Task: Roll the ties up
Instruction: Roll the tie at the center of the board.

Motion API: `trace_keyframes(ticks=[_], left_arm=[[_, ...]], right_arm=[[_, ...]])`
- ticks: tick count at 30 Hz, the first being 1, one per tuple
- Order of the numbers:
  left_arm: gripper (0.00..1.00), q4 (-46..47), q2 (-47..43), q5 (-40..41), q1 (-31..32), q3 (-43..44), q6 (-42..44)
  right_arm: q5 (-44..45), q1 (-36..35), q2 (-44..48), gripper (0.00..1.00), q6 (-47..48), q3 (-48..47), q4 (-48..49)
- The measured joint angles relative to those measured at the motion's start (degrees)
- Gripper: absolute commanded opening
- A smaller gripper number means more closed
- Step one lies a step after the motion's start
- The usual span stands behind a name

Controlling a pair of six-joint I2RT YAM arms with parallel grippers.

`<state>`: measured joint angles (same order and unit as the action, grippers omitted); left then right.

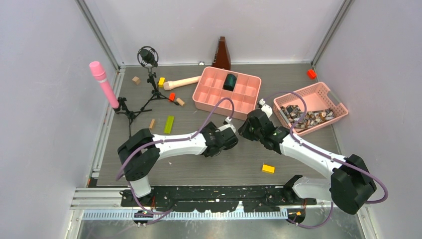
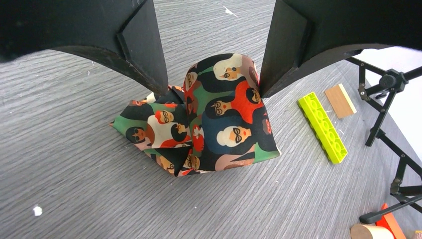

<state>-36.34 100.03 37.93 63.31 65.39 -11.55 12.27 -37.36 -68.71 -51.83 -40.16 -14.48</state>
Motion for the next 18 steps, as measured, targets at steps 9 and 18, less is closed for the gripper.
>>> trace_keyframes(ticks=[9, 18], left_arm=[[0.67, -0.3, 0.0, -1.8, 1.3, 0.1, 0.0], [0.67, 0.2, -0.1, -6.2, 1.5, 0.1, 0.0]], right_arm=[[-0.3, 0.1, 0.0, 0.22, -0.4, 0.0, 0.3], [-0.4, 0.1, 0.0, 0.22, -0.6, 0.4, 0.5]])
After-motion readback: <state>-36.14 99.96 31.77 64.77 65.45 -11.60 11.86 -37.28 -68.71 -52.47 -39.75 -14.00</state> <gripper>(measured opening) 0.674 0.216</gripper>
